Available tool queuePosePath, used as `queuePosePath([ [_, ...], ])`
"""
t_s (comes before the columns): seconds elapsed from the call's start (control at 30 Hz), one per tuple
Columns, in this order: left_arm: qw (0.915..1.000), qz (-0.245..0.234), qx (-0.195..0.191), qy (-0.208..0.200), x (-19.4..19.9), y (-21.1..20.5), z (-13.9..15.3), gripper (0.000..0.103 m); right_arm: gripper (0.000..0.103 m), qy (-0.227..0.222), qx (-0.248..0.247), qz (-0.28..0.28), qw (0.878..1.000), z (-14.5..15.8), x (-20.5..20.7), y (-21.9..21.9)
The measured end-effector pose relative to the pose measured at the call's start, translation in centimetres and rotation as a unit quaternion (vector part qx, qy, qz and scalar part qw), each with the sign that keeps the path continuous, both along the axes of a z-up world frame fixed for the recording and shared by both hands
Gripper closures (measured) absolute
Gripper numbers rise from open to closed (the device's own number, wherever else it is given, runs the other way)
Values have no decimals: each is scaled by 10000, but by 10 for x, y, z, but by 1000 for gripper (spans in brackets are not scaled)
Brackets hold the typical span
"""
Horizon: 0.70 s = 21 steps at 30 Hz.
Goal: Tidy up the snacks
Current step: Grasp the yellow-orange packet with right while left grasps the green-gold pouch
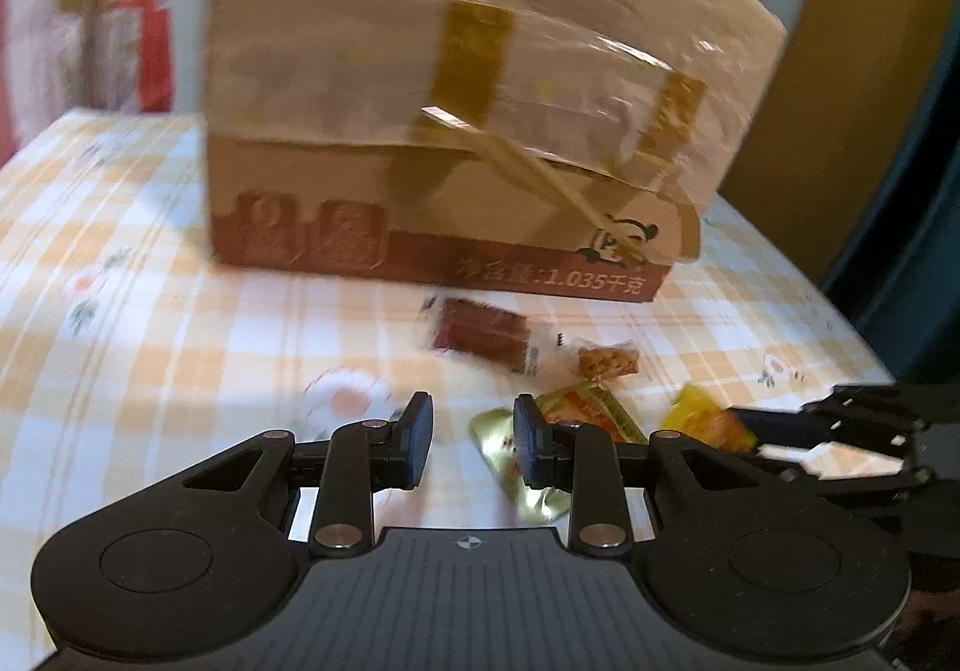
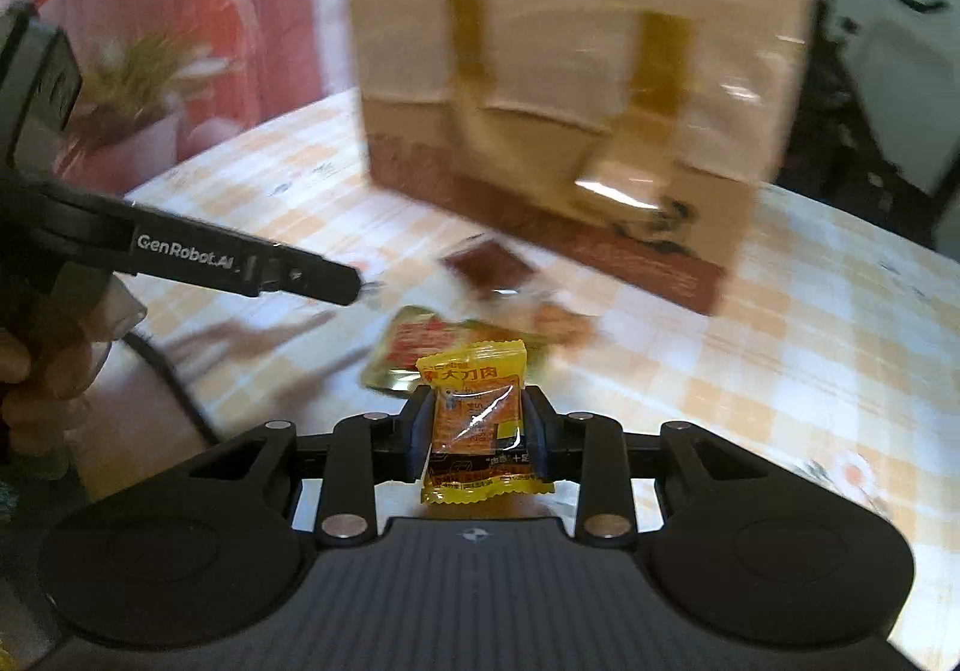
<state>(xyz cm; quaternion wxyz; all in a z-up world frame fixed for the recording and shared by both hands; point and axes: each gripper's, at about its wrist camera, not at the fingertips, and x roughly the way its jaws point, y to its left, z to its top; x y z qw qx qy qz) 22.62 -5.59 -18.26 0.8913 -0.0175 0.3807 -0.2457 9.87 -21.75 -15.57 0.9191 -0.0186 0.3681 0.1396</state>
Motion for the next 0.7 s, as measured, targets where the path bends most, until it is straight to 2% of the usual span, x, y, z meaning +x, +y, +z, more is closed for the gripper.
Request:
queuePosePath([
  [0.13,9989,-454,99,-103,13,-19,0,72,70,-135,-355,-540,9978,-7,-8,-13],
  [0.2,9977,-650,174,-99,19,-28,-2,69,70,-169,-367,-730,9965,-8,-11,-19],
  [0.27,9953,-962,28,-47,24,-34,-4,56,70,-200,-347,-917,9950,-10,-11,-26],
  [0.37,9916,-1294,-9,75,25,-40,-8,51,70,-168,-282,-1026,9942,-13,-12,-33],
  [0.5,9905,-1356,143,193,19,-42,-15,51,70,-109,-185,-1042,9943,-17,-13,-37],
  [0.7,9907,-1305,343,150,-2,-34,-15,51,70,-134,-39,-1064,9942,-17,-14,-39],
])
